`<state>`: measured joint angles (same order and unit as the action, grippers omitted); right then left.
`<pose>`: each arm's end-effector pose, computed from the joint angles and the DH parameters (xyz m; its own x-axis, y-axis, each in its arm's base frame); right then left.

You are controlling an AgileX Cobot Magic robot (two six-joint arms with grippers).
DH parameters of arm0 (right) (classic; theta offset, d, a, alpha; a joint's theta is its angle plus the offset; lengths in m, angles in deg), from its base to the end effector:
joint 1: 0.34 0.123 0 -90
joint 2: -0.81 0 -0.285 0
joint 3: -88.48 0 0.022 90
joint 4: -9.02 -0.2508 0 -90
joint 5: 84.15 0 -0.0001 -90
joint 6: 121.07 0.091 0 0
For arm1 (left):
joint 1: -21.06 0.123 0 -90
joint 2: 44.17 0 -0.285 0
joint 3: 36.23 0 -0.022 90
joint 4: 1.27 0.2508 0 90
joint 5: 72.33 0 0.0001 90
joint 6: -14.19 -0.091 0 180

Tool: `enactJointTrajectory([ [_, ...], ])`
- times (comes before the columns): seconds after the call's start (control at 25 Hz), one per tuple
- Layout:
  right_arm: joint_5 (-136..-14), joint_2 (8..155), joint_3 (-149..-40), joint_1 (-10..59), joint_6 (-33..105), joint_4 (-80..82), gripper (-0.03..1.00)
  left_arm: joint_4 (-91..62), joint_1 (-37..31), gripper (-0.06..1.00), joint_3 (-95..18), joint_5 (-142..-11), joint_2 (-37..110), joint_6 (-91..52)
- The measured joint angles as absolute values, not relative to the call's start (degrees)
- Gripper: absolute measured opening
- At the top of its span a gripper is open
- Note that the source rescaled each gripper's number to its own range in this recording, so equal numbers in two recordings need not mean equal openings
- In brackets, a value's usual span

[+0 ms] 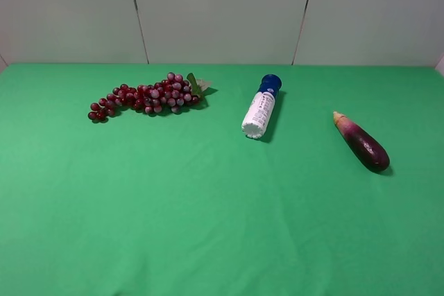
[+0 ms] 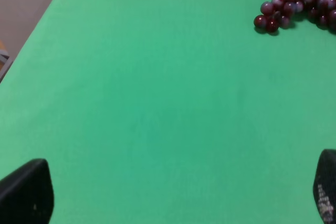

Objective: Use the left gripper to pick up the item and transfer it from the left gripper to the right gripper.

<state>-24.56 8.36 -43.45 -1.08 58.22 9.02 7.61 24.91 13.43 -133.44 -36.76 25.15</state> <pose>-0.0057 0.0001 0.2814 -0.4260 -0.0069 -0.9047 0.0076 0.9999 -0.0112 -0.0052 0.0120 0.2723 -0.4421 -0.1446 -0.8853 -0.2385 0.9704 -0.0395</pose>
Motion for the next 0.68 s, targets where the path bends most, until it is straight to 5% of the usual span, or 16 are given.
enactJointTrajectory([
  [0.68,-24.56,8.36,-43.45,-1.08,58.22,9.02,1.00,7.61,24.91,1.00,13.43,-133.44,-36.76,25.15],
])
